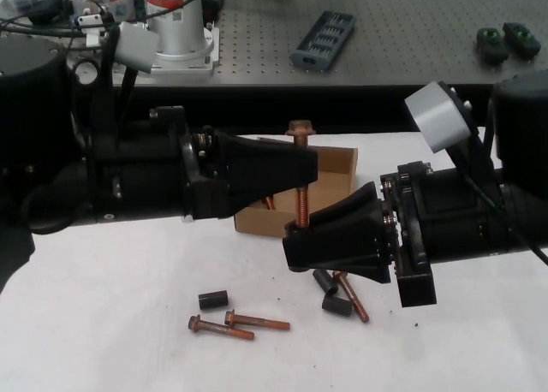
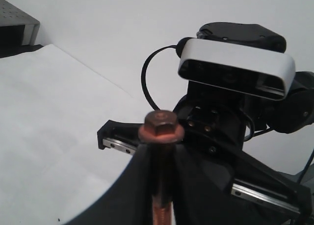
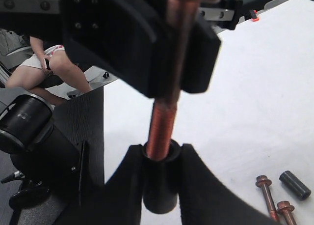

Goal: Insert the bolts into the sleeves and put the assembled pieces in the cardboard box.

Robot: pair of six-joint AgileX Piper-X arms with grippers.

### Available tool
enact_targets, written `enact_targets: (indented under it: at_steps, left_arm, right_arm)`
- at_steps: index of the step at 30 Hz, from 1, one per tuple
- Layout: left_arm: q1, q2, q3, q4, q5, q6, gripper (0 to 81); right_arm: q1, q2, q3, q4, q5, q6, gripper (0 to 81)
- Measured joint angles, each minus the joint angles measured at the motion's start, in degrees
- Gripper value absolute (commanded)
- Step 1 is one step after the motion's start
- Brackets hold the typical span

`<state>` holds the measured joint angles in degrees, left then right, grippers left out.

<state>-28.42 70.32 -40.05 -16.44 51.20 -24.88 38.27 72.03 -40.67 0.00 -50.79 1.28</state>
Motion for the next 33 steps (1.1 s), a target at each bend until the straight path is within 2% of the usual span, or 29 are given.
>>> enact_targets:
  at_steps: [33]
  left_arm:
    - [-0.1,0.0,0.0,4.1,-5.6,-0.9,0.6]
  right_arm:
    - [-1.2,0.0,0.0,0.0,2.3,-0.9,5.9]
